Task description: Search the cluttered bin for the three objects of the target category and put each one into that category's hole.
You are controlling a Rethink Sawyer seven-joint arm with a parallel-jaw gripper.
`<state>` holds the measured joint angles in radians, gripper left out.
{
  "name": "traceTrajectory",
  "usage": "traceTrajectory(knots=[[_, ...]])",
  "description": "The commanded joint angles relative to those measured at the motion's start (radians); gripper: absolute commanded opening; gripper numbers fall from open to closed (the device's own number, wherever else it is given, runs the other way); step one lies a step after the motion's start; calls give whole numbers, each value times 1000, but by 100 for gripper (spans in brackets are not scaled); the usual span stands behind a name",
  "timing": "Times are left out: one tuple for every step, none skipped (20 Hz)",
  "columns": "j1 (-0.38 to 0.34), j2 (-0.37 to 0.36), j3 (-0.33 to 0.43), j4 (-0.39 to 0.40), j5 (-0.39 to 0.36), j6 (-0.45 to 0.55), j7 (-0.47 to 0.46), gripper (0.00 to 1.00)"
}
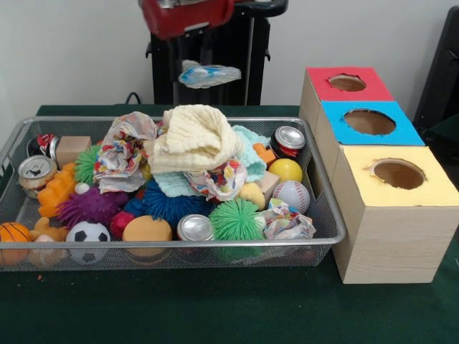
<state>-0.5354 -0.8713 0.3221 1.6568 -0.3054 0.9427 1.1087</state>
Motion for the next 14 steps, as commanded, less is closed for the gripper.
traceTrajectory(knots=[[88,-11,-124,42,116,195,432,0],[102,-11,-129,34,134,206,452,0],[117,-11,-133,29,150,217,470,0],[130,-10,-136,20,165,223,487,0],[141,-6,-136,10,181,229,505,0],[153,-3,-137,-1,197,235,523,0],[163,1,-139,-11,207,242,537,0],[173,5,-141,-21,217,249,551,0],[182,6,-144,-28,225,254,562,0],[194,8,-147,-37,232,262,577,0],[202,5,-151,-36,242,267,588,0],[213,5,-154,-41,252,278,604,0],[221,4,-158,-44,258,285,614,0],[231,5,-159,-51,265,297,629,0]])
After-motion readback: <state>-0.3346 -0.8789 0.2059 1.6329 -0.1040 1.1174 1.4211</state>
